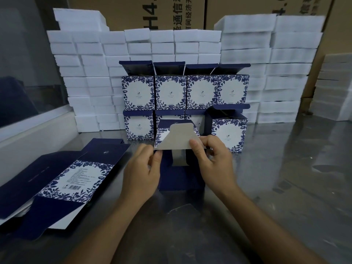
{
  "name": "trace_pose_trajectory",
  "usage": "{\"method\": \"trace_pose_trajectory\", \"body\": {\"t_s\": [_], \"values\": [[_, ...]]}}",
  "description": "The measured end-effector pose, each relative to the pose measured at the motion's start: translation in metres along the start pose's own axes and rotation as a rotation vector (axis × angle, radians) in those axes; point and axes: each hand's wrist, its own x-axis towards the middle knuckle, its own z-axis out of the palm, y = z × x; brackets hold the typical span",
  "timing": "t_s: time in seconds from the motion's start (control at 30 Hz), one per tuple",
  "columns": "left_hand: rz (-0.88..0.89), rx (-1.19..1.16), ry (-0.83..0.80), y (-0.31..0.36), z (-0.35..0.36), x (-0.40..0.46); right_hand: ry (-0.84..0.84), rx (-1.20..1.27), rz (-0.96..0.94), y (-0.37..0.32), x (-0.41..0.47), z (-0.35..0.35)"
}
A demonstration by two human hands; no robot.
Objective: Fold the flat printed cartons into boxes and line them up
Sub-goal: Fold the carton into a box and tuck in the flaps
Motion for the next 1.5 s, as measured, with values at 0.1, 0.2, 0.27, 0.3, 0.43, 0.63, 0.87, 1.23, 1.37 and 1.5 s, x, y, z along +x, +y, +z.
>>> {"method": "trace_pose_trajectory", "body": {"t_s": [0.1,0.2,0.27,0.3,0.43,0.63,0.87,1.23,1.37,1.5], "values": [[-0.034,0.035,-0.116,-0.009,-0.001,-0.002,-0.003,0.032,0.021,0.001,0.000,0.000],[-0.128,0.139,-0.313,-0.017,0.001,-0.007,-0.013,0.042,0.029,0.003,0.001,0.000],[-0.153,0.181,-0.374,-0.020,0.001,-0.008,-0.016,0.050,0.021,0.004,0.001,0.000],[-0.150,0.198,-0.377,-0.020,0.001,-0.007,-0.021,0.053,0.015,0.003,0.000,0.001],[-0.162,0.196,-0.425,-0.023,-0.002,-0.006,-0.029,0.064,0.012,0.002,0.000,0.003],[-0.163,0.488,-0.661,-0.029,0.004,-0.008,-0.026,0.036,0.007,0.005,-0.002,0.002],[-0.149,0.286,-0.549,-0.032,0.002,-0.013,-0.032,0.031,0.022,0.002,-0.005,0.002],[-0.055,-0.211,-0.175,-0.006,-0.002,-0.005,-0.073,0.127,0.060,0.004,-0.002,-0.003],[-0.068,-0.214,-0.142,-0.002,-0.006,-0.002,-0.051,0.270,0.139,-0.002,0.000,-0.004],[-0.059,-0.088,-0.108,0.000,-0.003,-0.001,-0.061,0.109,0.091,-0.002,-0.003,-0.004]]}}
